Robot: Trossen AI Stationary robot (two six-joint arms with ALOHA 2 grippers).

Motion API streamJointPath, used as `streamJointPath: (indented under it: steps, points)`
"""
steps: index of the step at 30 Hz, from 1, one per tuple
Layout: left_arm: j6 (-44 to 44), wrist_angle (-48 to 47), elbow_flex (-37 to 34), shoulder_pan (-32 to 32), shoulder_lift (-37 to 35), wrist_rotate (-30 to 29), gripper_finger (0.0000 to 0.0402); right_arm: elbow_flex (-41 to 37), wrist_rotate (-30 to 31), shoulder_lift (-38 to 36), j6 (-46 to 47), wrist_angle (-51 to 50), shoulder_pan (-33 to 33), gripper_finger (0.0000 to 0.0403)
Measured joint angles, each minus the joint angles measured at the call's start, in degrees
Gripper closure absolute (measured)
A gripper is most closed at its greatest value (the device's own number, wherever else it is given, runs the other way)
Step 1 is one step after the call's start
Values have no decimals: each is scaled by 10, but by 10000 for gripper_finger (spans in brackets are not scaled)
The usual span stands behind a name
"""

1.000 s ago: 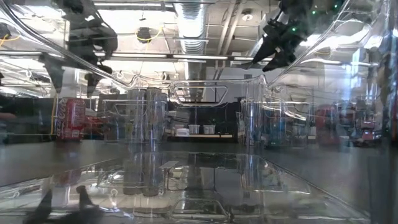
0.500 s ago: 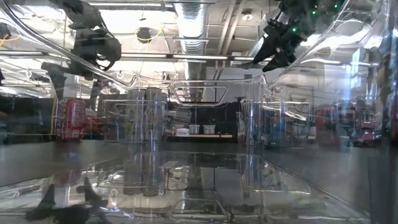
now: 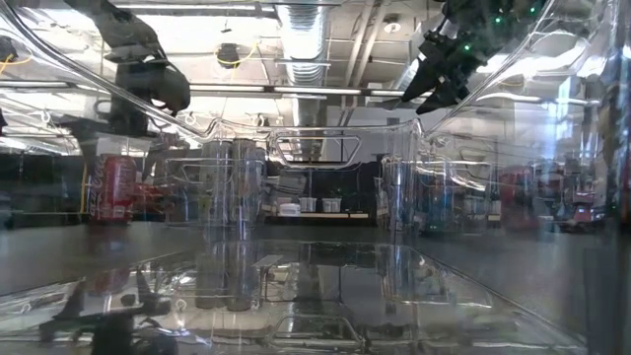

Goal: Sort soda cans
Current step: Put the top left red soda can into the bottom transparent bin

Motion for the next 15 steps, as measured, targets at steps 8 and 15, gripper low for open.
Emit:
streamJointPath:
  steps: [8, 15]
  points:
    - [-2, 15, 0, 0, 0, -8, 88, 0, 0, 0, -4, -10, 0, 22]
    - [31, 12, 4, 0, -3, -7, 100, 0, 0, 0, -2, -31, 0, 28]
